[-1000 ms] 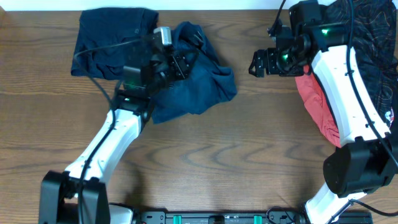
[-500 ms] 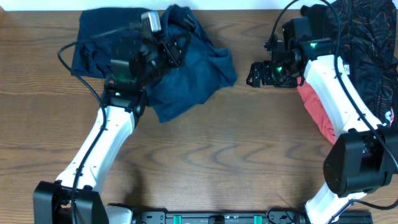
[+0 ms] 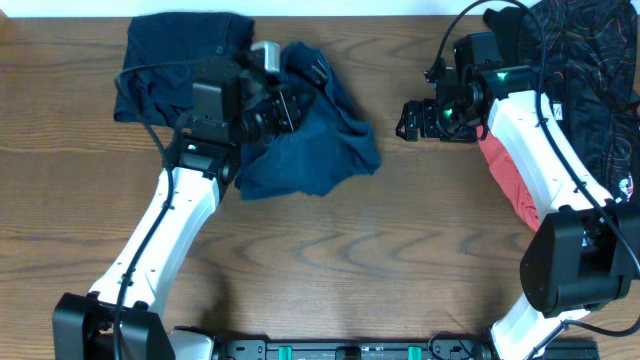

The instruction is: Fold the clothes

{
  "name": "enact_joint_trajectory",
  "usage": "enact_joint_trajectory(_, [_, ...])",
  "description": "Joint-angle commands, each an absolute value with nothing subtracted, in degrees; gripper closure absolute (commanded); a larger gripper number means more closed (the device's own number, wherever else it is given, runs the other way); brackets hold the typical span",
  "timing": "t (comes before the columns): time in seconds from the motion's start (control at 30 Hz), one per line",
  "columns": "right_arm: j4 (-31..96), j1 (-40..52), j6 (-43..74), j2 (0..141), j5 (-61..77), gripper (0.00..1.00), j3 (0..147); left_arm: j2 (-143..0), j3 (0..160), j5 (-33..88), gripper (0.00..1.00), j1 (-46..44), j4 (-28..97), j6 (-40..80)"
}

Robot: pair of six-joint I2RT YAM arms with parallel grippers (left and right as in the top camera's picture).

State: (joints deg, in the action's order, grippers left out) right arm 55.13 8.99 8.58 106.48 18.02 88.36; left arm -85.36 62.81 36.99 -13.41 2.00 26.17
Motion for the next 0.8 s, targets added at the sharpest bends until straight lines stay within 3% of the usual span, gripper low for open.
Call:
enact_joint_trajectory(0.0, [55.05,8.51,9.19,107.18,18.26,0.09,88.05,-84.95,64.1,32.51,0.94,-13.69,4.75,16.25])
enact_joint_trajectory(0.4, [55.05,8.54,9.17,107.18,18.26,0.09,88.05,-85.73,63.99,6.96,0.93,-13.67,19.81,4.67])
enact_joint_trajectory(0.43, [55.02,8.54,9.15,107.18,18.26,0.09,88.05,-85.73,63.99,4.95,0.88,-13.67,20.51,4.67])
enact_joint_trajectory(0.47, [55.02,8.54,9.15,107.18,18.26,0.09,88.05,-85.73,63.99,3.07,0.71,-13.67,21.19,4.67])
enact_joint_trajectory(0.5, [55.02,8.54,9.15,107.18,18.26,0.09,88.05,-85.73,63.99,1.52,0.48,-13.67,21.93,4.67])
enact_joint_trajectory(0.53, [55.02,8.54,9.15,107.18,18.26,0.09,88.05,-85.73,63.99,0.47,0.36,-13.67,22.59,4.67])
enact_joint_trajectory(0.6, [55.05,8.54,9.15,107.18,18.24,0.08,88.05,-85.73,63.99,0.47,0.22,-13.63,23.62,4.6])
enact_joint_trajectory(0.77, [55.02,8.54,9.13,107.18,18.24,0.08,88.05,-85.47,63.99,5.72,0.0,-13.63,25.08,4.82])
